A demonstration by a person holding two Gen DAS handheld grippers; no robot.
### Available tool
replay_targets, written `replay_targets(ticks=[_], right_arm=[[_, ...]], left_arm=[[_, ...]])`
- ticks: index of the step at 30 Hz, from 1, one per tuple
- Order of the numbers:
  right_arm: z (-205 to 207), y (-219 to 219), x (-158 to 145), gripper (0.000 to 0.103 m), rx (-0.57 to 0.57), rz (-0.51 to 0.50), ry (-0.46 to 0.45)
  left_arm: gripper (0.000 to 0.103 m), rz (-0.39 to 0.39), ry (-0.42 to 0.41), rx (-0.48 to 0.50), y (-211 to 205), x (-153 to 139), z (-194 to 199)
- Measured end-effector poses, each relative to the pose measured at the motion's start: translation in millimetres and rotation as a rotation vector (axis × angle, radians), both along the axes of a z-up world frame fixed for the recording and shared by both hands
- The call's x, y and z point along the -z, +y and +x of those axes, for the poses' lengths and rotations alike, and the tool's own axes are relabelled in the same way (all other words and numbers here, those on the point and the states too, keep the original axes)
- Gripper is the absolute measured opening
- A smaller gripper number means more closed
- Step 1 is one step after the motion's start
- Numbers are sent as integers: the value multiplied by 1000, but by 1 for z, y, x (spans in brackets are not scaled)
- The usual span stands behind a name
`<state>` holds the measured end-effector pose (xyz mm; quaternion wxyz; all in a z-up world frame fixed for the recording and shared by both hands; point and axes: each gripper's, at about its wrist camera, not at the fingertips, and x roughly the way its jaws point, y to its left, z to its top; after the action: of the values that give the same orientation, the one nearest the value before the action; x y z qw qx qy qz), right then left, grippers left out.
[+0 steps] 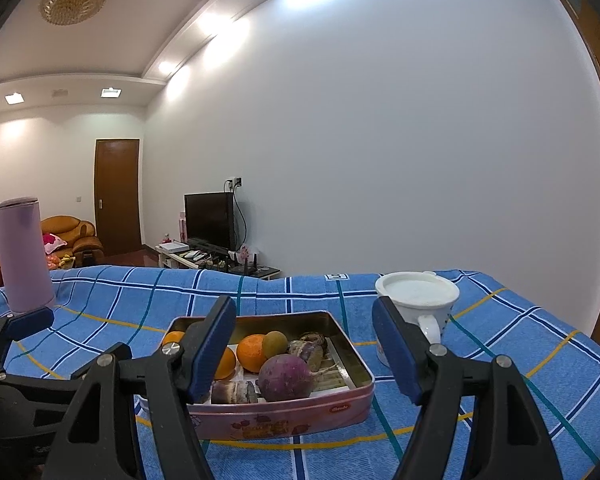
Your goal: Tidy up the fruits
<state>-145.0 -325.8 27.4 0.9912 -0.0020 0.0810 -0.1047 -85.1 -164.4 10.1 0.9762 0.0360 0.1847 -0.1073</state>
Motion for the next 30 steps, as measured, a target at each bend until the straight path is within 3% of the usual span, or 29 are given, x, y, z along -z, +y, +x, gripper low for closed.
replay_targets(ticks=[30], right_arm=[[3, -2, 1, 72, 2, 1, 12]], left_arm=[[103, -7, 28, -23, 5, 3, 5]])
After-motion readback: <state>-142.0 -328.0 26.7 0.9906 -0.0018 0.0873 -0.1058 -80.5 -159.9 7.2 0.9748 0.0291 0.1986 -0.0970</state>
